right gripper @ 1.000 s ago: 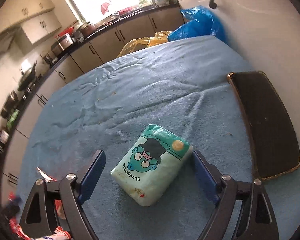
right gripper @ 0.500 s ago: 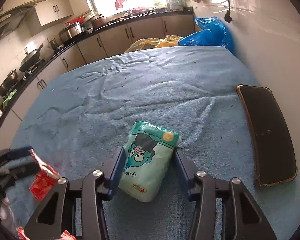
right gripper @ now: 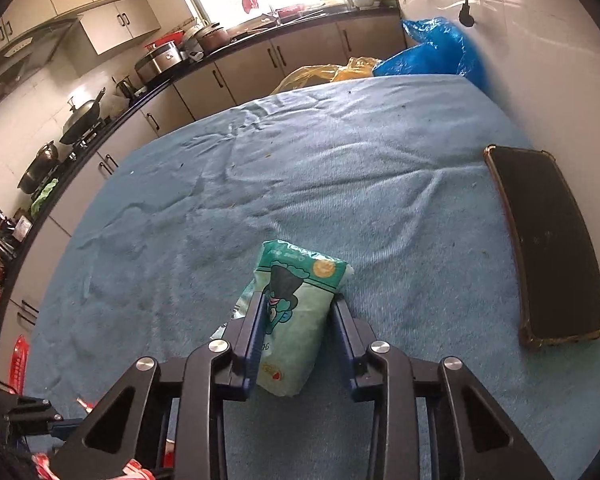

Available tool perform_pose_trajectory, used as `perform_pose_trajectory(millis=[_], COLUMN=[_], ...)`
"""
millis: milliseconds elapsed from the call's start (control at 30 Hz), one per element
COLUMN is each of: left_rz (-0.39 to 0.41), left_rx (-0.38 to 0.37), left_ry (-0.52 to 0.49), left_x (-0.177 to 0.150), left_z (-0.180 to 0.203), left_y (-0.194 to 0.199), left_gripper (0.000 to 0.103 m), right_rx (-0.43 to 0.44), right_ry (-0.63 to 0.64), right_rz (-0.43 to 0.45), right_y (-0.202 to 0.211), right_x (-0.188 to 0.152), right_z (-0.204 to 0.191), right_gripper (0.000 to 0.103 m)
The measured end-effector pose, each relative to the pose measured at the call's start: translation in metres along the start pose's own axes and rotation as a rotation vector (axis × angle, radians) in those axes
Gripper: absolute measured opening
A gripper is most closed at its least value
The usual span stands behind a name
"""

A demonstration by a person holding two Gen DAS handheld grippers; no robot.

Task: Collect trash
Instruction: 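Grasp the torn red wrapper with the left tool while the right tool grasps the green tissue pack, then lift the wrapper and tissue pack and carry both tools toward the red basket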

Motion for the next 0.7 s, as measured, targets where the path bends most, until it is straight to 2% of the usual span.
perform_pose_trajectory(millis=[67, 100, 200, 333, 500, 533, 567, 600, 633, 667, 700], left_rz=[0.060, 0.103, 0.153, 0.147, 0.049, 0.033, 0.014, -0.008, 0.007, 0.003, 0.000], left_rx=[0.062, 0.080, 0.103, 0.148, 0.077, 0.066, 0.043, 0.037, 0.077, 0.097, 0.077], left_ry=[-0.049, -0.079, -0.124, -0.202, -0.178, -0.170, -0.166, -0.171, -0.187, -0.198, -0.189], left_x=[-0.002, 0.000, 0.011, 0.027, 0.038, 0.035, 0.032, 0.028, 0.024, 0.019, 0.015], left_z=[0.005, 0.008, 0.013, 0.017, 0.016, 0.019, 0.023, 0.028, 0.032, 0.037, 0.041], left_y=[0.012, 0.021, 0.030, 0.015, -0.024, -0.028, -0.034, -0.039, -0.038, -0.038, -0.036], left_gripper=[0.073, 0.076, 0.086, 0.086, 0.085, 0.084, 0.071, 0.050, 0.041, 0.025, 0.019], right_rx=[0.007, 0.016, 0.022, -0.009, -0.014, -0.011, -0.011, -0.012, -0.015, -0.019, -0.024], right_ry=[-0.008, -0.013, 0.007, 0.053, 0.053, 0.050, 0.050, 0.052, 0.056, 0.062, 0.067], right_rz=[0.001, 0.005, 0.017, 0.033, 0.036, 0.036, 0.037, 0.037, 0.037, 0.037, 0.037], right_y=[-0.001, -0.001, -0.002, -0.003, -0.005, -0.005, -0.006, -0.006, -0.007, -0.007, -0.008], right_x=[-0.001, -0.001, -0.002, -0.004, -0.004, -0.004, -0.003, -0.003, -0.003, -0.003, -0.003], right_z=[0.000, 0.000, -0.005, -0.015, -0.017, -0.016, -0.016, -0.016, -0.018, -0.019, -0.020], right_gripper=[0.041, 0.045, 0.053, 0.061, 0.064, 0.064, 0.065, 0.066, 0.067, 0.068, 0.069])
Point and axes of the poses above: each gripper's, at about its wrist camera, not at the fingertips, and y roughly against the way its jaws point, z to its right, x to its top, the point moved 4 cm from there along -y, roughly the way its jaws point, and after that the axes turned 6 degrees about -x, right-handed, at the moved point
